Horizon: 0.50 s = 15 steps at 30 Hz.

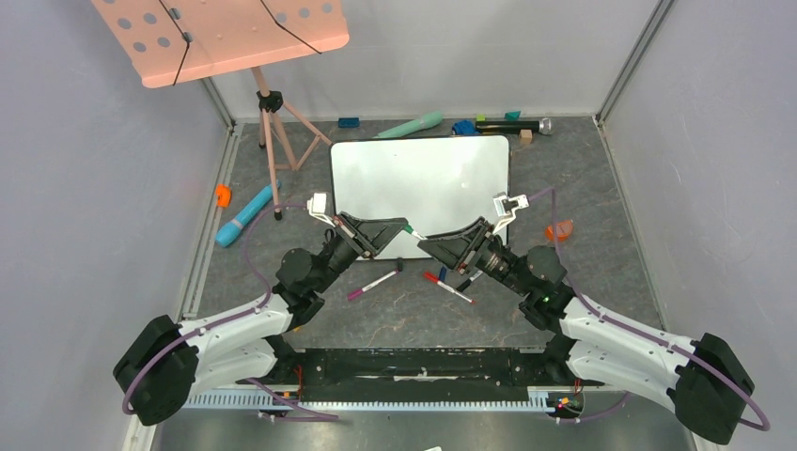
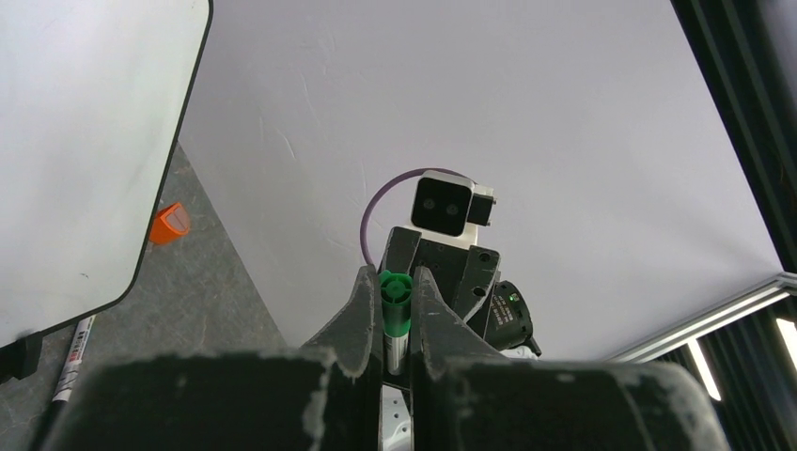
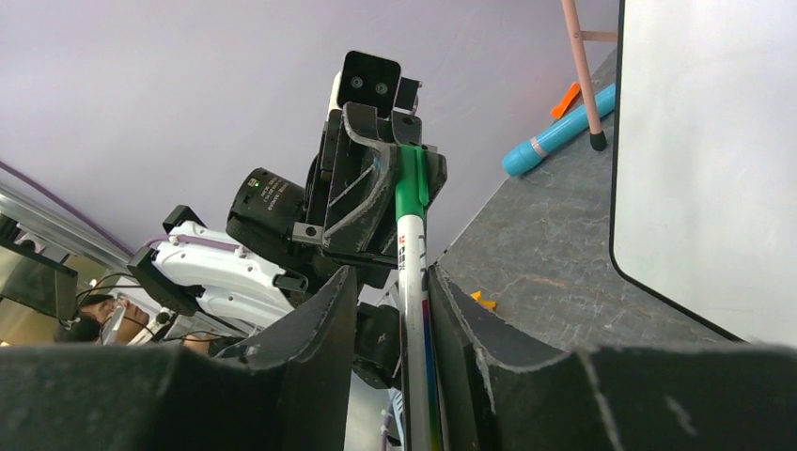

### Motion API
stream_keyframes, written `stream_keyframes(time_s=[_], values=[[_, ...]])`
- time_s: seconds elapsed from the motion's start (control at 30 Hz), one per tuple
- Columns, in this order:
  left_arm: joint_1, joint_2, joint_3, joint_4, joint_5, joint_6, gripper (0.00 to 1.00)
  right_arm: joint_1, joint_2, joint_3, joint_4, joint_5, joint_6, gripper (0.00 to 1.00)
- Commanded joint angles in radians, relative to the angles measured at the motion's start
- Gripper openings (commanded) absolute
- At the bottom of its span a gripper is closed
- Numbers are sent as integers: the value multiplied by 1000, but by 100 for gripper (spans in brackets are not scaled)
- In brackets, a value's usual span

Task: Write a sentence on the whiteboard
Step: Open the pen cap at the center of the board, then place the pen cap at the center of the board.

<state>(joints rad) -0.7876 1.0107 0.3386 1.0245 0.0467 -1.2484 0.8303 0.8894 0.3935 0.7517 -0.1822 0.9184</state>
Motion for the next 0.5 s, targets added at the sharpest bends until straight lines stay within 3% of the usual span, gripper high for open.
stream_keyframes(time_s=[0.0, 0.2, 0.47], values=[[-4, -7, 8, 41, -2, 32, 2, -2, -4, 28, 35, -3, 1, 34], [-4, 13, 12, 59, 14, 23, 2, -2, 5, 25, 60, -1, 11, 23], [-4, 16, -10, 85, -8, 10, 2, -2, -7, 13, 81, 13, 9, 0]])
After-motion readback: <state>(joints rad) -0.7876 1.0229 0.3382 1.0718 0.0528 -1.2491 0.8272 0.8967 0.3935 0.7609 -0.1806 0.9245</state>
